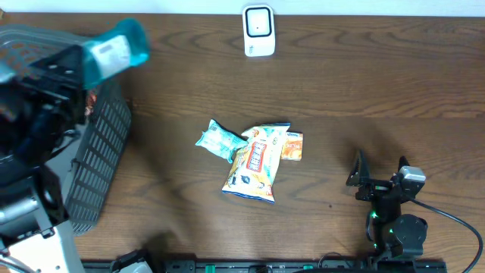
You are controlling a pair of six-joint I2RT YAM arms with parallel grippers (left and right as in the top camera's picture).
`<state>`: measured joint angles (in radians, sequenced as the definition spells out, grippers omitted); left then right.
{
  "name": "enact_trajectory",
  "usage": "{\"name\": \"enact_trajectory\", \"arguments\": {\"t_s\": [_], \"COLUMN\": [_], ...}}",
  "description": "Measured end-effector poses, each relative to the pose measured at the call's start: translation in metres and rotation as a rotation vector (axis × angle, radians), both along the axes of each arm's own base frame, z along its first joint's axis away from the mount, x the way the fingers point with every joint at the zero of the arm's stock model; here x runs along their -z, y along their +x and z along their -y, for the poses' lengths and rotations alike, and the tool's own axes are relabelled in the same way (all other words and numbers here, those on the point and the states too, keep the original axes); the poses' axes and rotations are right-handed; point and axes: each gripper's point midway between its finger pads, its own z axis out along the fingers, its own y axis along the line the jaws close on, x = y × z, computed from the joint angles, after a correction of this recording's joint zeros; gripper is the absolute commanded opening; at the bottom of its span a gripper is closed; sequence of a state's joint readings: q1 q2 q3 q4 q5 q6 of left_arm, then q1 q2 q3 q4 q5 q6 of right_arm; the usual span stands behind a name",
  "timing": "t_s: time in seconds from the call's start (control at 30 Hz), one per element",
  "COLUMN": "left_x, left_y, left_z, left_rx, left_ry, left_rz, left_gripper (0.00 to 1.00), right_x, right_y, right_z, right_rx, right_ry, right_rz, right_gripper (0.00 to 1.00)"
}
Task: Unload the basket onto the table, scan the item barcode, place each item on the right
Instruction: 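Lift the mouthwash bottle out and place it right of the snack bag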
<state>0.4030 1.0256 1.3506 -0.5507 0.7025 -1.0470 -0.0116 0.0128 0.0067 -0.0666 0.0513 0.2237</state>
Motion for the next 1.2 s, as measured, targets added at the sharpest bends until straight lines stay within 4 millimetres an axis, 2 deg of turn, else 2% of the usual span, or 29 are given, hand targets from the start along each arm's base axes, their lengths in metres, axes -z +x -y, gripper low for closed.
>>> {"name": "enact_trajectory", "arguments": {"t_s": [0.23,0.5,0.63,0.8,0.97,1.2], "left_x": [0.018,0.064,0.099,0.152,0.202,0.258], "left_y": [0.013,0.035,0.042,0.044,0.043,0.037], "left_z": [0.063,0.131,0.173,0.224,0.266,0.316], "left_rx": [0.193,0.366,0.461,0.568,0.651,0.744], "left_ry": [0.004,0.050,0.086,0.138,0.183,0.239], "left_rz": [-0.062,-0.188,-0.278,-0.407,-0.510,-0.579], "left_gripper": [0.48,0.48,0.48,0.48,0.48,0.47], "right_x": [0.000,0.000,0.000,0.000,0.000,0.000], "right_y": [0.000,0.000,0.000,0.000,0.000,0.000], "right_z": [0.000,0.000,0.000,0.000,0.000,0.000], "right_rx": [0.000,0.000,0.000,0.000,0.000,0.000], "right_ry": [0.000,0.000,0.000,0.000,0.000,0.000], "right_rz": [0.000,0.000,0.000,0.000,0.000,0.000], "right_gripper": [0.99,0.99,0.99,0.99,0.99,0.99]}}
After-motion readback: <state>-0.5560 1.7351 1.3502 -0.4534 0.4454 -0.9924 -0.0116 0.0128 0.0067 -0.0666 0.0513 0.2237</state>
